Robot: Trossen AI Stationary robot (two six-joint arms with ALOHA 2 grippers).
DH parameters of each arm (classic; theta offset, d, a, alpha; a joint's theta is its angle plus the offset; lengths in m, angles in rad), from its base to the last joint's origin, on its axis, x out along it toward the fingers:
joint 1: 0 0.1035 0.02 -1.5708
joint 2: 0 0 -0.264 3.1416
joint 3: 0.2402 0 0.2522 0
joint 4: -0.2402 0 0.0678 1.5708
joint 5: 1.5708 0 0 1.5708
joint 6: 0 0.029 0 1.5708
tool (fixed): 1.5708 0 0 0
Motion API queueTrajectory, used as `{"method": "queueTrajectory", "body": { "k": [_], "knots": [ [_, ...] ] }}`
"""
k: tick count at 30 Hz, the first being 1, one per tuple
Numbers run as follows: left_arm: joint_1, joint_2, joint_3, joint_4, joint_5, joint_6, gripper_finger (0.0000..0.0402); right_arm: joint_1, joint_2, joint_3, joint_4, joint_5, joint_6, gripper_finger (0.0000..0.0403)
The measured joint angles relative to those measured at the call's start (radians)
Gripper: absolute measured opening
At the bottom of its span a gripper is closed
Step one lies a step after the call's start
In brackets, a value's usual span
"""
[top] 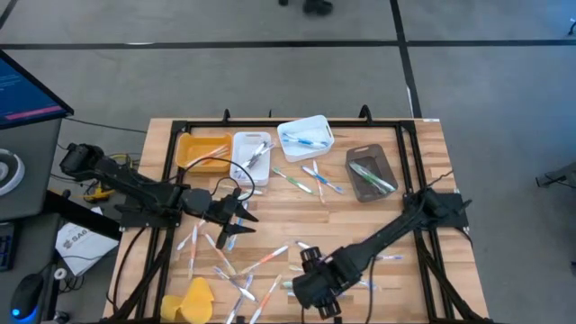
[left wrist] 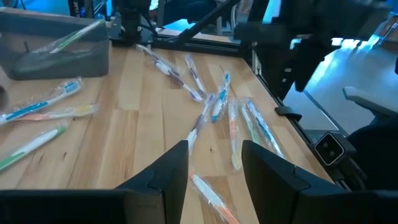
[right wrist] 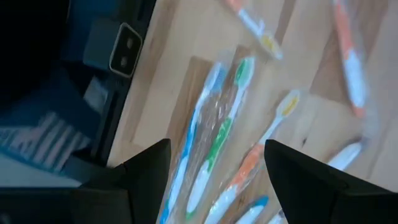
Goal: Pick & Place Toothbrushes
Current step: Put the green toothbrush into the black bin
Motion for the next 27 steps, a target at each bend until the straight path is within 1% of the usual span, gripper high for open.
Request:
{"method": "queueTrajectory", "body": {
  "k": [2, 4, 9, 15, 18, 21, 23, 25, 27],
  "knots": [
    [0.000, 0.000, 0.000, 0.001, 0.000, 0.000, 0.0145, -0.014, 0.001, 0.001, 0.016, -0.037, -0.002, 0.0254],
    [0.000, 0.000, 0.000, 0.001, 0.000, 0.000, 0.0145, -0.022, 0.001, 0.003, 0.022, -0.047, -0.010, 0.0254],
    [-0.015, 0.005, 0.000, -0.002, 0.000, 0.000, 0.0145, -0.024, 0.001, 0.003, 0.028, -0.049, -0.009, 0.0254],
    [-0.047, 0.005, 0.000, 0.001, 0.000, 0.000, 0.0145, -0.023, 0.001, 0.002, 0.079, -0.038, -0.025, 0.0254],
    [-0.065, 0.005, 0.000, 0.000, 0.000, 0.000, 0.0145, -0.019, 0.001, 0.002, 0.073, 0.027, -0.008, 0.0254],
    [-0.089, 0.005, 0.000, 0.001, 0.000, -0.018, 0.0145, -0.016, 0.012, 0.003, 0.069, 0.155, -0.004, 0.0254],
    [-0.105, 0.005, 0.000, 0.016, 0.000, -0.032, 0.0145, -0.016, 0.028, 0.001, 0.076, 0.217, -0.001, 0.0254],
    [-0.125, 0.005, 0.000, 0.037, 0.000, -0.043, 0.0145, -0.018, 0.047, 0.001, 0.089, 0.227, 0.013, 0.0254],
    [-0.148, 0.005, 0.000, 0.040, 0.000, -0.044, 0.0145, -0.019, 0.065, 0.002, 0.101, 0.223, 0.063, 0.0254]
  ]
}}
